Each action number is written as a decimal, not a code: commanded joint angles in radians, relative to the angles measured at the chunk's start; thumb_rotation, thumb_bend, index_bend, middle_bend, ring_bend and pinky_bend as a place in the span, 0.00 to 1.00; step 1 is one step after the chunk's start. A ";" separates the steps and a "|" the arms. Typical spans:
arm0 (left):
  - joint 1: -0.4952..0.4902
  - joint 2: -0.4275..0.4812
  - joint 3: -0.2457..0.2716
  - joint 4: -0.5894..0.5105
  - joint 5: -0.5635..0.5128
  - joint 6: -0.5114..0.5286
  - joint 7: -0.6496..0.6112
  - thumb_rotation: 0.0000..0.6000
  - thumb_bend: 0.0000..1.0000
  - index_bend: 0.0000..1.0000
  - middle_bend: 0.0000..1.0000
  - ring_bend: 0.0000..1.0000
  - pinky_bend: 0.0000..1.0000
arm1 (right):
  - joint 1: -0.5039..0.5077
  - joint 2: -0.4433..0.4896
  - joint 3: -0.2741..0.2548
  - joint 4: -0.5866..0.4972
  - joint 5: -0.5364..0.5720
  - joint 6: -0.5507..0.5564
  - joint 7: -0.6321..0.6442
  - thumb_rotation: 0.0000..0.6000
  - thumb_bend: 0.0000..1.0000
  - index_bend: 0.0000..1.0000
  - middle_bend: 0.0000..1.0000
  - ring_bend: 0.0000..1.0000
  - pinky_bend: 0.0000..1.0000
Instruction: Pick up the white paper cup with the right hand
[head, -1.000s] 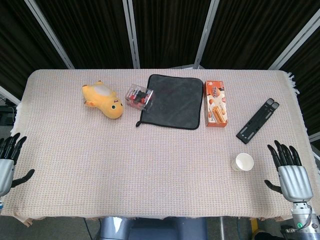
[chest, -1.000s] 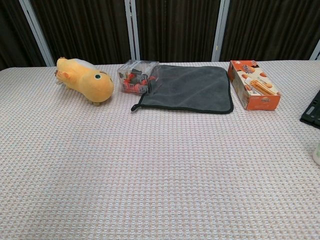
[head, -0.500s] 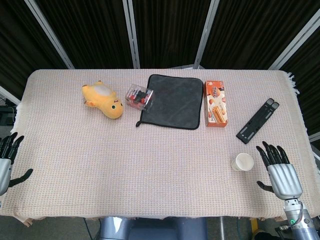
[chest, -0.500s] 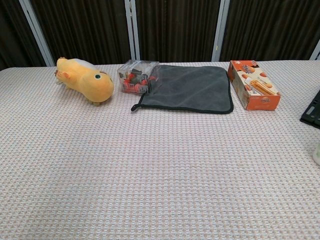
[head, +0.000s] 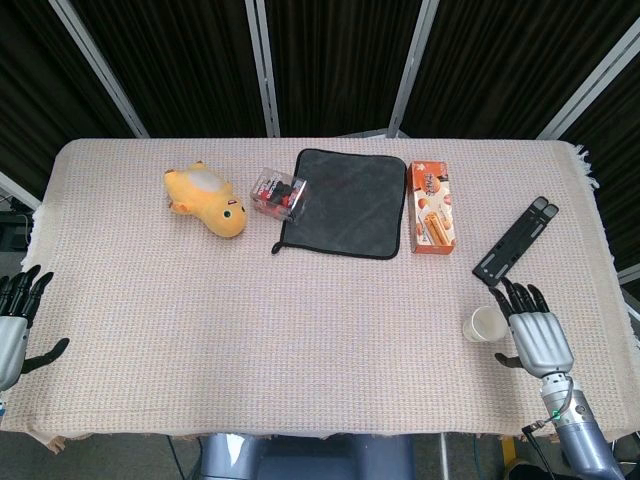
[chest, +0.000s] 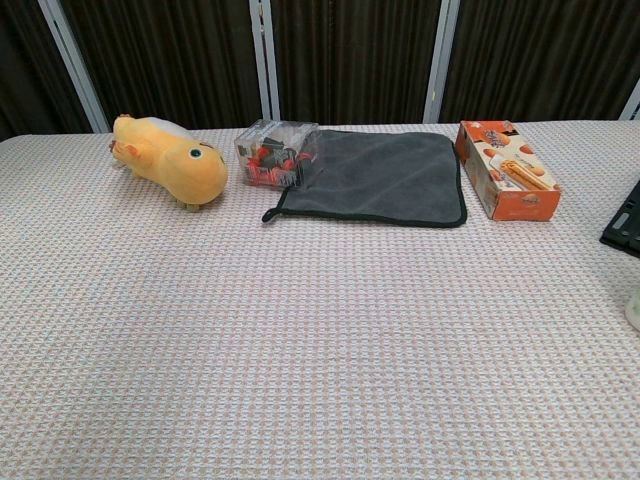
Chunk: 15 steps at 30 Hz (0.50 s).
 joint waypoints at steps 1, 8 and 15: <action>-0.001 0.000 0.000 0.000 0.001 0.000 0.001 1.00 0.15 0.00 0.00 0.00 0.00 | 0.011 -0.022 0.000 0.020 0.022 -0.015 -0.016 1.00 0.08 0.15 0.00 0.00 0.00; -0.006 -0.005 0.002 0.002 0.002 -0.009 0.011 1.00 0.15 0.00 0.00 0.00 0.00 | 0.030 -0.047 0.003 0.046 0.065 -0.044 -0.028 1.00 0.11 0.20 0.00 0.00 0.00; -0.006 -0.008 0.002 0.001 0.000 -0.008 0.018 1.00 0.15 0.00 0.00 0.00 0.00 | 0.048 -0.070 0.007 0.080 0.102 -0.064 -0.035 1.00 0.12 0.22 0.00 0.00 0.00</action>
